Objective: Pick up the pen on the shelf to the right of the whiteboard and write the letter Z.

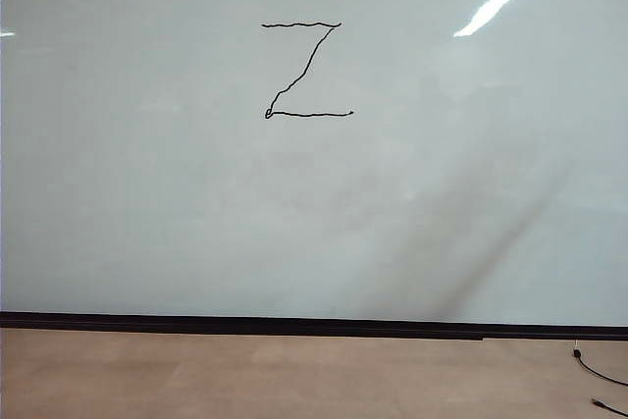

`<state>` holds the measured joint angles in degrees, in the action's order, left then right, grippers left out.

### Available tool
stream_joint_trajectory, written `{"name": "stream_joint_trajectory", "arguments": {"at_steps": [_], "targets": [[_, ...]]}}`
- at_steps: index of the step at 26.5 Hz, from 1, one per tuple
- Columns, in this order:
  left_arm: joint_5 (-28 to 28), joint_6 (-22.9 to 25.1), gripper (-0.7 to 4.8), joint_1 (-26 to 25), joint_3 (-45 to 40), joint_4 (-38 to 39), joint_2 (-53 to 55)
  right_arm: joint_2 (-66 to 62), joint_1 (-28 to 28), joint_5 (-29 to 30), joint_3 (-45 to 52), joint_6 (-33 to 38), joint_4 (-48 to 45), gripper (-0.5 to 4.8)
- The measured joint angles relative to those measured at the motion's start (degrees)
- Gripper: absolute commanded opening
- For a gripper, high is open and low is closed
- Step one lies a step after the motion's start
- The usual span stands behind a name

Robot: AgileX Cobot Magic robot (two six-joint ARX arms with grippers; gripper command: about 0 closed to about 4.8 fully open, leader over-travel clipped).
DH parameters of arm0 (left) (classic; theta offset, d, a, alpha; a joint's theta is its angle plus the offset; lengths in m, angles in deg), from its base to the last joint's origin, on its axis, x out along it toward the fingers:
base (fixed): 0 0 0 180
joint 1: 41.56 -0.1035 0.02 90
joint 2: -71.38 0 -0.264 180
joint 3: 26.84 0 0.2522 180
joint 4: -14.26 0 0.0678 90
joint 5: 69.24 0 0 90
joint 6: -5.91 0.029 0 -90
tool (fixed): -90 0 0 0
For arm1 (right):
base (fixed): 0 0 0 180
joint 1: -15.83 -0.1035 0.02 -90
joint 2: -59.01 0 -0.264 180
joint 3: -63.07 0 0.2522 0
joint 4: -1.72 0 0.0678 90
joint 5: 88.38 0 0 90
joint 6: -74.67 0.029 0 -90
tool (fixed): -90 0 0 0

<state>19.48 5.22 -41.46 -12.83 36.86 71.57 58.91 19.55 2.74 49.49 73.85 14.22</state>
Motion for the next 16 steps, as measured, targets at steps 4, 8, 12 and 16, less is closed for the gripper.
{"name": "stream_joint_trajectory", "arguments": {"at_steps": [4,8,12,16], "targets": [[0.00,-0.02,-0.05,0.00,0.00,0.00,0.00,0.00,0.02,-0.02,0.00,0.13,-0.74,-0.05],[0.00,0.00,-0.05,0.00,0.00,0.00,0.00,0.00,0.04,-1.14,0.00,0.15,-0.85,-0.05],[0.00,0.00,-0.04,0.00,0.00,0.00,0.00,0.00,0.04,-1.14,0.00,0.15,-0.85,-0.05],[0.00,0.00,-0.05,0.00,0.00,0.00,0.00,0.00,0.04,-1.14,0.00,0.15,-0.85,-0.05]]}}
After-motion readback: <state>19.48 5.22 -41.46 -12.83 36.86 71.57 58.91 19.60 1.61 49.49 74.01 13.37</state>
